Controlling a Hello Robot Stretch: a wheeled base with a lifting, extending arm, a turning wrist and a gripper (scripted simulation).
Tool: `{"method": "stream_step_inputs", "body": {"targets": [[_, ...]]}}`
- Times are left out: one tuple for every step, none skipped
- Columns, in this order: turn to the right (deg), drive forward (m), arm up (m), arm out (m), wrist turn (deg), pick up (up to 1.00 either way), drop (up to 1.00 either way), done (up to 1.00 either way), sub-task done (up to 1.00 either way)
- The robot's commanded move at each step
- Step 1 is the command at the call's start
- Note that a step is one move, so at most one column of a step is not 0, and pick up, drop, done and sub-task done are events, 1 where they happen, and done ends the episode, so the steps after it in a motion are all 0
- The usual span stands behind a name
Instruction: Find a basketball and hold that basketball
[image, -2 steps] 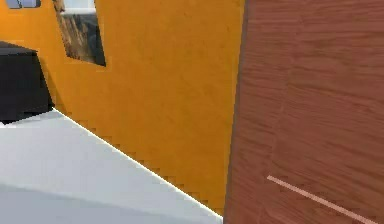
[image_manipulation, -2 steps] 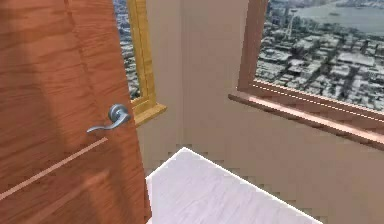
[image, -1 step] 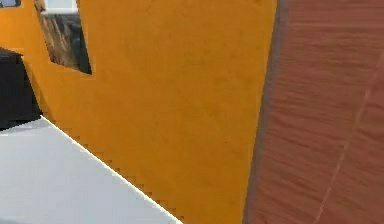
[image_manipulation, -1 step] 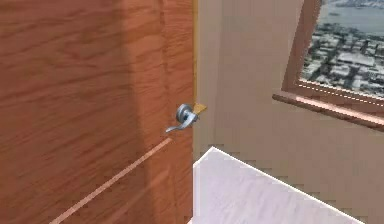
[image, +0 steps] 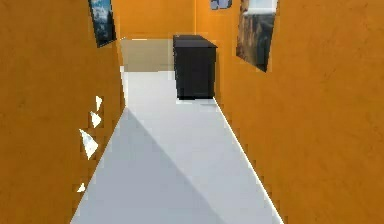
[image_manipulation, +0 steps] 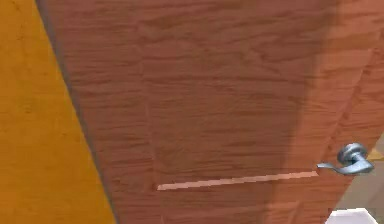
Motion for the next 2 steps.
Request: {"method": "stream_step_inputs", "body": {"targets": [[0.0, 0.30, 0.00, 0.00, 0.0, 0.00, 0.00, 0.00, 0.00], [-9.0, 0.00, 0.00, 0.00, 0.0, 0.00, 0.00, 0.00, 0.00]]}}
